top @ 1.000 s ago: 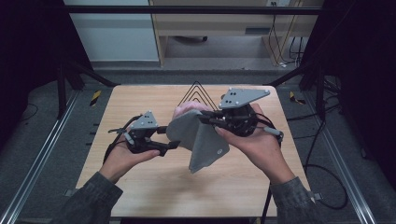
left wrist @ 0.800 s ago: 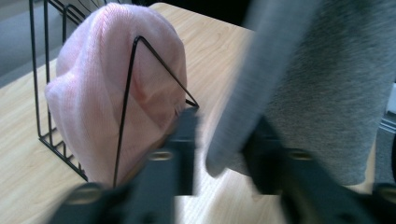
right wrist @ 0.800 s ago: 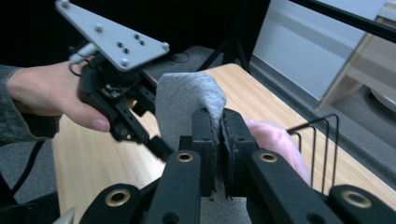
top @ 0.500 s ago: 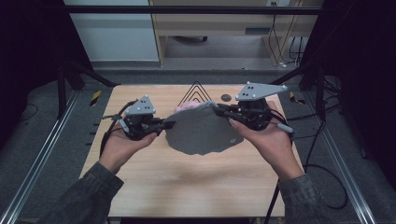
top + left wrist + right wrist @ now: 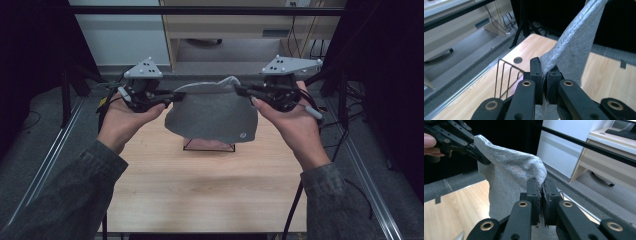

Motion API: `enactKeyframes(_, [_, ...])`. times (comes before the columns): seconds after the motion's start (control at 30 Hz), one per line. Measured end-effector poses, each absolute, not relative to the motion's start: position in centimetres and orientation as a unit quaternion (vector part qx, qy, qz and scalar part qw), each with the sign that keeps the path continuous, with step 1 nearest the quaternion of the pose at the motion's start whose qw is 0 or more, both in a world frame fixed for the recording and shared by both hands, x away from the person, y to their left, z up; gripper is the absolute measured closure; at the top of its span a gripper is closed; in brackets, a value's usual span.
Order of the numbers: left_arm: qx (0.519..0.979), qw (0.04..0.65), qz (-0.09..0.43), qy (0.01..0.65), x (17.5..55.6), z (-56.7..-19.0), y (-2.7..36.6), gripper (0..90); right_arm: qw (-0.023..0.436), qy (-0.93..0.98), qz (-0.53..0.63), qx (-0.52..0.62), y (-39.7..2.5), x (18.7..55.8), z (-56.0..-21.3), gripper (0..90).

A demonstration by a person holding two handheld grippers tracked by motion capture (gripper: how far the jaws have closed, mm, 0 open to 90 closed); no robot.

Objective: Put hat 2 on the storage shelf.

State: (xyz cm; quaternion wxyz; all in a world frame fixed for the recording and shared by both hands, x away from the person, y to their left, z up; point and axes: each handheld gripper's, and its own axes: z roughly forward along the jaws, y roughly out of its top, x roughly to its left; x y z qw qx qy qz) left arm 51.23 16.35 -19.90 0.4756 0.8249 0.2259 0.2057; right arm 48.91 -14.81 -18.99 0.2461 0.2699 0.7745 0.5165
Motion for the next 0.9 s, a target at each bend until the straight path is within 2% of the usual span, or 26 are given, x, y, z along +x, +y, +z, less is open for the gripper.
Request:
enactKeyframes(0.4, [0.804, 0.502, 0.217, 0.233, 55.7, -18.5, 15.3, 86.9, 0.259, 0.751, 0.533, 0.292, -15.7, 54.2, -17.3, 85.3])
enactKeyframes(0.67, [0.795, 0.502, 0.241, 0.242, 58.2, -18.5, 15.0, 86.9, 0.259, 0.735, 0.550, 0.299, -15.7, 57.5, -17.6, 85.3])
enactKeyframes(0.9, [0.795, 0.498, 0.238, 0.252, 60.3, -20.0, 15.1, 87.0, 0.254, 0.745, 0.534, 0.311, -15.3, 59.9, -19.0, 85.2])
